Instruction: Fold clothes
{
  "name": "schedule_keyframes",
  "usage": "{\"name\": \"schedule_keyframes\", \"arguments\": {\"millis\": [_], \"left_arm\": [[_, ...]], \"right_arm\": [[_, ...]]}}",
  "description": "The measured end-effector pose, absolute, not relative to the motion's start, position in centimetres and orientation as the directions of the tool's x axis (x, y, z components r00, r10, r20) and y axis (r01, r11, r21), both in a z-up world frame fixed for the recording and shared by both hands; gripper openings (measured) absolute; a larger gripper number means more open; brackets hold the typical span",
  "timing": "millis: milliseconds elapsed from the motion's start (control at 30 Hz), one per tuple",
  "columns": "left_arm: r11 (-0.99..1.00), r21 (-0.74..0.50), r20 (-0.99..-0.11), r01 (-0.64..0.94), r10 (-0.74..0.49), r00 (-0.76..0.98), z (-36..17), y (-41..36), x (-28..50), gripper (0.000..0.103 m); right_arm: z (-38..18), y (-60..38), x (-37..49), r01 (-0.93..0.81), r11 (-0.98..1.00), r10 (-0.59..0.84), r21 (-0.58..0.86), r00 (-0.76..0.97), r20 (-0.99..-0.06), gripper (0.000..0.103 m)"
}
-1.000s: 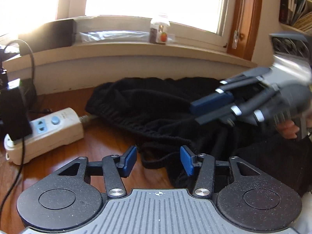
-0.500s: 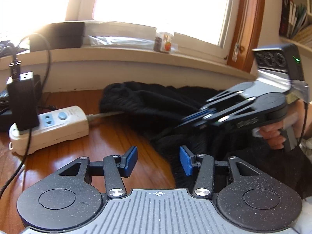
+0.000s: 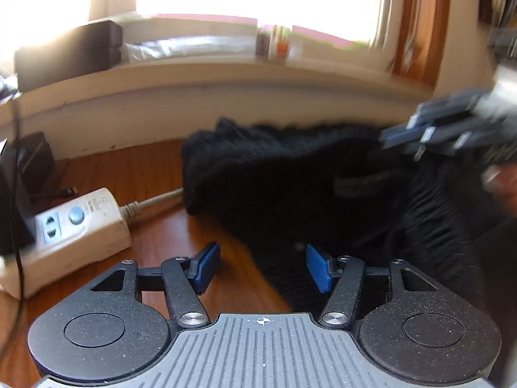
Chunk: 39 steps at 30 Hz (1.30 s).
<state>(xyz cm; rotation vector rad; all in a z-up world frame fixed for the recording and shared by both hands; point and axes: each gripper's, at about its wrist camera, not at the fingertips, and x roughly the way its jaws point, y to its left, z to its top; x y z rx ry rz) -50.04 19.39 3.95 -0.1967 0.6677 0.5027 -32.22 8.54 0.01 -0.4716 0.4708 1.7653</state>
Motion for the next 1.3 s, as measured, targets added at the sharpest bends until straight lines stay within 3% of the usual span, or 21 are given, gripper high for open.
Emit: {"name": "schedule_keyframes", "arguments": {"millis": [200, 400, 567, 633, 667, 833, 1000, 1100, 1133, 1167, 1233, 1300], "left_arm": [[0.859, 0.046, -0.700, -0.509, 0.392, 0.598, 4.7, 20.1, -49.5, 0.059], [0.815, 0.087, -0.690, -0.573, 0.463, 0.556, 4.5, 21.0, -52.1, 0.059], [0.812, 0.118, -0.673, -0.572, 0.489, 0.555, 4.3, 20.5, -52.6, 0.059], [0.815, 0.103, -0.667, -0.571, 0.483, 0.568, 4.1, 20.6, -52.9, 0.059], [0.816, 0.096, -0.664, -0.570, 0.479, 0.574, 4.1, 20.7, -53.1, 0.059], [0.822, 0.060, -0.650, -0.566, 0.463, 0.603, 3.8, 21.0, -53.8, 0.059], [0.827, 0.024, -0.634, -0.561, 0.447, 0.631, 3.6, 21.4, -54.5, 0.059], [0.830, 0.004, -0.626, -0.557, 0.437, 0.646, 3.5, 21.6, -54.9, 0.060], [0.831, 0.001, -0.626, -0.556, 0.434, 0.648, 3.4, 21.8, -54.9, 0.060], [0.832, 0.002, -0.625, -0.554, 0.434, 0.649, 3.3, 21.7, -54.9, 0.060], [0.833, 0.003, -0.626, -0.553, 0.433, 0.649, 3.2, 21.7, -54.9, 0.060], [0.834, 0.001, -0.626, -0.551, 0.431, 0.650, 3.1, 21.7, -54.9, 0.060]], "right_arm": [[0.4, 10.4, -32.6, -0.954, -0.248, 0.816, 0.168, -0.299, -0.494, 0.009], [1.4, 11.9, -32.6, -0.934, -0.251, 0.838, 0.256, -0.342, -0.426, 0.010], [-0.1, 12.4, -33.4, -0.896, -0.321, 0.774, 0.307, -0.435, -0.460, 0.031], [0.2, 10.8, -32.5, -0.917, -0.314, 0.794, 0.245, -0.395, -0.462, 0.045], [0.3, 9.8, -31.9, -0.931, -0.310, 0.800, 0.193, -0.365, -0.476, 0.047], [-1.5, 6.2, -28.3, -0.953, -0.301, 0.740, -0.031, -0.213, -0.638, 0.047], [-3.4, 5.4, -26.7, -0.948, -0.317, 0.696, -0.002, -0.231, -0.680, 0.050], [-3.7, 6.0, -27.3, -0.944, -0.329, 0.712, 0.015, -0.259, -0.652, 0.045], [-3.8, 6.1, -27.5, -0.940, -0.342, 0.715, 0.010, -0.267, -0.646, 0.033], [-3.8, 6.2, -27.7, -0.937, -0.349, 0.717, -0.007, -0.261, -0.646, 0.014], [-3.7, 6.0, -28.1, -0.936, -0.349, 0.722, -0.043, -0.239, -0.649, 0.005], [-2.9, 5.3, -28.1, -0.944, -0.312, 0.744, -0.105, -0.174, -0.645, 0.004]]}}
